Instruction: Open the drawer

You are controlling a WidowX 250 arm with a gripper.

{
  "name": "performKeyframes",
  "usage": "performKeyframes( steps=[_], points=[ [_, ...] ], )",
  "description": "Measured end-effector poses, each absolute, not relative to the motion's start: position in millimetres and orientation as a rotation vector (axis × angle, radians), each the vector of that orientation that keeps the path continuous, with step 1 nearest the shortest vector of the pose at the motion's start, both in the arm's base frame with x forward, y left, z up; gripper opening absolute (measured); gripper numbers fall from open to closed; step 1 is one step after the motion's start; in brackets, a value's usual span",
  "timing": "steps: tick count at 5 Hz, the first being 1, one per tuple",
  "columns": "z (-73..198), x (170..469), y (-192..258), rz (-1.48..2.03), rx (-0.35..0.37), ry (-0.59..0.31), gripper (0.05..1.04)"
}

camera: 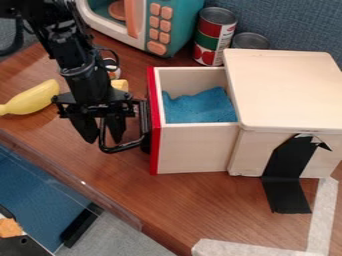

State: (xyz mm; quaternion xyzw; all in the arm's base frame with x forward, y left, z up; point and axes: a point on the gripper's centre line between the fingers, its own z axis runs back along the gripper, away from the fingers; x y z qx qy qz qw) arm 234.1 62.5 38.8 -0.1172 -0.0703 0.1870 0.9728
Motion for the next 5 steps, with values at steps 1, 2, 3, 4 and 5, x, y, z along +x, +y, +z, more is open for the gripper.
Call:
performKeyframes(
  steps=[1, 2, 3, 4, 5],
  points=[
    [47.5, 233.9, 63.2, 0.360, -0.225, -0.164, 0.998],
    [60.1, 229.5, 62.4, 0.320, -0.211, -0.174, 1.004],
    [87.6, 227.8, 70.0, 0.271, -0.144, -0.215, 1.000],
    [117.5, 219.3, 77.8, 0.208, -0.011, -0.254, 1.000],
    [141.5, 213.0, 95.3, 0.186, 0.111, -0.276, 1.000]
  ],
)
